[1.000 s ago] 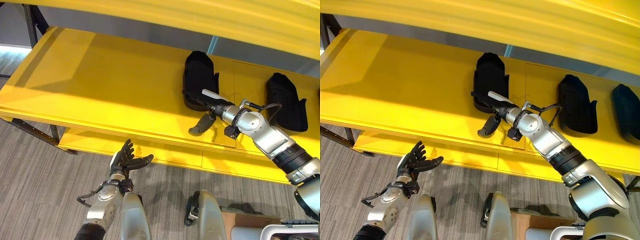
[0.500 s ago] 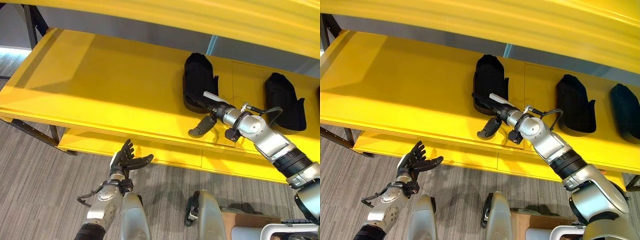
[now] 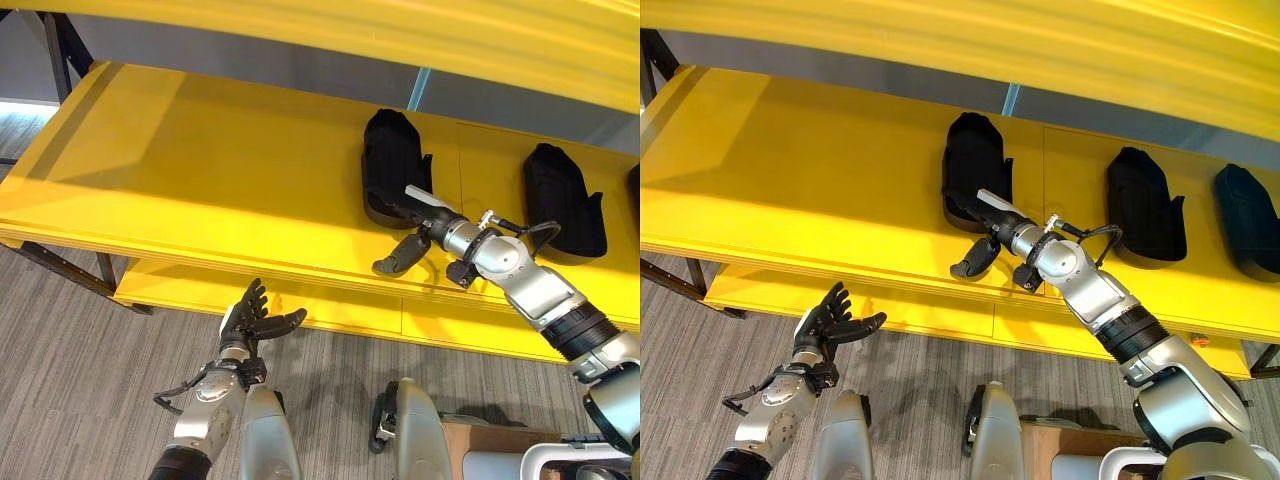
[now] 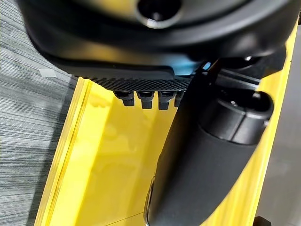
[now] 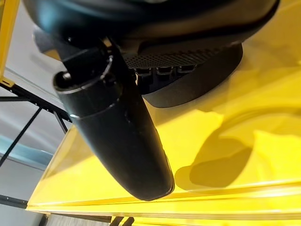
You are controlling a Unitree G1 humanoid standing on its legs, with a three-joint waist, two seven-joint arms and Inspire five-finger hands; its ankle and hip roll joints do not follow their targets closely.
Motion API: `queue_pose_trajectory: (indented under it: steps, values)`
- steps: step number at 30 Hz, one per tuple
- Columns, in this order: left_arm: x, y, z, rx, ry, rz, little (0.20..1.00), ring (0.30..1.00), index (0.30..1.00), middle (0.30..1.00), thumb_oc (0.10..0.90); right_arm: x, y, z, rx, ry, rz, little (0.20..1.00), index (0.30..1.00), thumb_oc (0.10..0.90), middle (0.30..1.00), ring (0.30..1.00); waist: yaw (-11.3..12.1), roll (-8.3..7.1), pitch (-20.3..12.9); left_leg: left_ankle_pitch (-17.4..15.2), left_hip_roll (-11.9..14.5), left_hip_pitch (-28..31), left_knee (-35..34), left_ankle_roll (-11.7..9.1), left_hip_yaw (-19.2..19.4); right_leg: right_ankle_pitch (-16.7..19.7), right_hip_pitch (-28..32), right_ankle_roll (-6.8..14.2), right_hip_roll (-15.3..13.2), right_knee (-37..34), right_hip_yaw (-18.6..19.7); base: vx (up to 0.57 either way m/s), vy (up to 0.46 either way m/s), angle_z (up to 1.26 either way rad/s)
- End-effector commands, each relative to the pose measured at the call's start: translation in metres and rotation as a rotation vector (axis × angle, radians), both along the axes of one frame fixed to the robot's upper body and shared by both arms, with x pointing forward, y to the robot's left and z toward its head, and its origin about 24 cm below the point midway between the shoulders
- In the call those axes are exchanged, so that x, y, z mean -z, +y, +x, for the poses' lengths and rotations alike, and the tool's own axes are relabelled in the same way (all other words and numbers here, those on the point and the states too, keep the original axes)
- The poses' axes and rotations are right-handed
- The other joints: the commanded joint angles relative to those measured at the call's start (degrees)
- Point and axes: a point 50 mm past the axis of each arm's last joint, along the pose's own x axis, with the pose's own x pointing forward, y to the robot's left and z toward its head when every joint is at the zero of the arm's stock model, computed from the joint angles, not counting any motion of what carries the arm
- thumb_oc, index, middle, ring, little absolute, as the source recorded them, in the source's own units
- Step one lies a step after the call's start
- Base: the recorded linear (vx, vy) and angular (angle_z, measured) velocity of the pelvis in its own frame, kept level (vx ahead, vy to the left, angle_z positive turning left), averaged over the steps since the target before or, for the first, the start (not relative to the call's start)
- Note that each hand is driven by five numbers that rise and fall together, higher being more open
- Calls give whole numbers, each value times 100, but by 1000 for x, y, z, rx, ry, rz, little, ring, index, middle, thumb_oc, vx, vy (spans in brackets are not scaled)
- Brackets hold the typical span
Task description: Move parts from the plastic box to the shelf.
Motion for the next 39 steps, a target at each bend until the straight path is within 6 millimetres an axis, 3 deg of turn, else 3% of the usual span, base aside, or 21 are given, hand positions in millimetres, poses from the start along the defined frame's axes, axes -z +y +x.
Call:
queue_pose_trajectory:
  steps: [1,15,24,31,34,35,39]
  values:
    - [-37,-7,15,65,-196,10,1000,1000,1000,1000,900,-20,11,-5,-58,-72,119,1000,1000,900,1000,1000,129,6,-135,107,151,-198,53,80,-561,261,533,304,-350,-589,135,0,0,0]
    - [-35,-7,14,51,-186,0,1000,1000,1000,1000,900,-5,14,-7,-48,-38,148,1000,1000,900,1000,1000,122,-7,-174,129,181,-190,12,76,-582,269,535,303,-307,-600,122,0,0,0]
    - [-34,-7,14,50,-185,-1,1000,1000,1000,1000,900,-9,14,-6,-38,-65,150,1000,1000,900,1000,1000,125,-14,-176,145,182,-195,-2,64,-589,260,556,300,-307,-629,111,0,0,0]
    - [-33,-3,13,33,-179,2,1000,1000,1000,1000,900,-48,1,-8,-16,-222,134,1000,1000,900,1000,1000,97,-49,-196,139,191,-203,0,76,-584,278,551,311,-299,-631,120,0,0,0]
    - [-33,-2,13,31,-179,1,1000,1000,1000,1000,900,-52,-1,-9,-12,-242,133,1000,1000,900,1000,1000,93,-55,-202,136,194,-201,-2,80,-586,277,551,309,-298,-637,122,0,0,0]
    - [-34,0,12,24,-181,0,1000,1000,1000,1000,900,-84,-9,-17,-14,-370,112,1000,1000,900,1000,1000,81,-81,-218,119,198,-206,10,81,-589,281,553,318,-301,-646,116,0,0,0]
    - [-32,1,11,22,-176,0,1000,1000,1000,1000,900,-102,-11,-24,-32,-442,87,1000,1000,900,1000,1000,65,-93,-238,118,190,-222,25,80,-584,281,536,318,-297,-633,132,0,0,0]
